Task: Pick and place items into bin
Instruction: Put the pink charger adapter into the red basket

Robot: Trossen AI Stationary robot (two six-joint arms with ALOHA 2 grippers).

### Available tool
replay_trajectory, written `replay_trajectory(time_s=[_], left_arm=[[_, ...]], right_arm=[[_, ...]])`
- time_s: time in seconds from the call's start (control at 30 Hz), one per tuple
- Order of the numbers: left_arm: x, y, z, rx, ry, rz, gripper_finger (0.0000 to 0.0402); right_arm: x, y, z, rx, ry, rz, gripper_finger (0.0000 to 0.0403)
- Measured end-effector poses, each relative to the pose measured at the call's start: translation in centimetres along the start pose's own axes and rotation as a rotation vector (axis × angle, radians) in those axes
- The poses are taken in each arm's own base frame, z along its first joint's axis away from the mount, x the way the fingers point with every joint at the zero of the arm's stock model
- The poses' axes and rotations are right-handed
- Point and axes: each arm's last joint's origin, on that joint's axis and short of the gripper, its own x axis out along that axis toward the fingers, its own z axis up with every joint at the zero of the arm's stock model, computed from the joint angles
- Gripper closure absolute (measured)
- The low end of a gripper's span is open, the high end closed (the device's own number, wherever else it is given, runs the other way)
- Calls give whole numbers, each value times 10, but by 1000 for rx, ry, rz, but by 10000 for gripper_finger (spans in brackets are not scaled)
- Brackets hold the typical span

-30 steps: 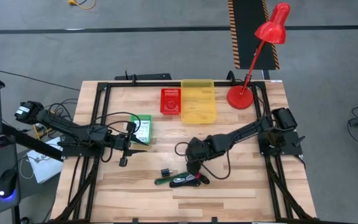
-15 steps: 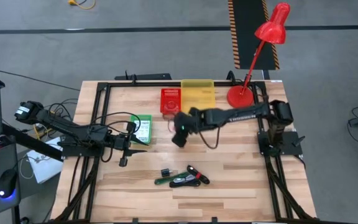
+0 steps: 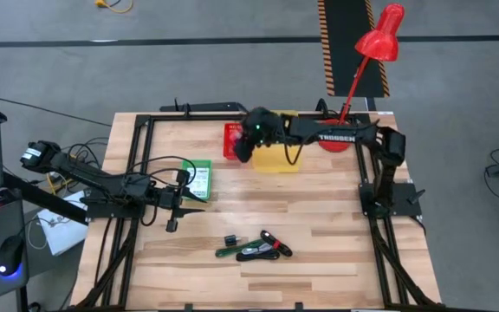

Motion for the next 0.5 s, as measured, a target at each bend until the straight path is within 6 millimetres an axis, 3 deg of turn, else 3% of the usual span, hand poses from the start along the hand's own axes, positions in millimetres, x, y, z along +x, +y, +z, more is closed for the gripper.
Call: replay_trajectory(time_s=[0.33,0.5], left_arm=[[0,0,-1,1,6,-1,299],[0,0,-1,1,6,-2,299]], right_arm=[[2,-35,10,59,-19,24,264],[2,-36,10,59,-18,23,264]])
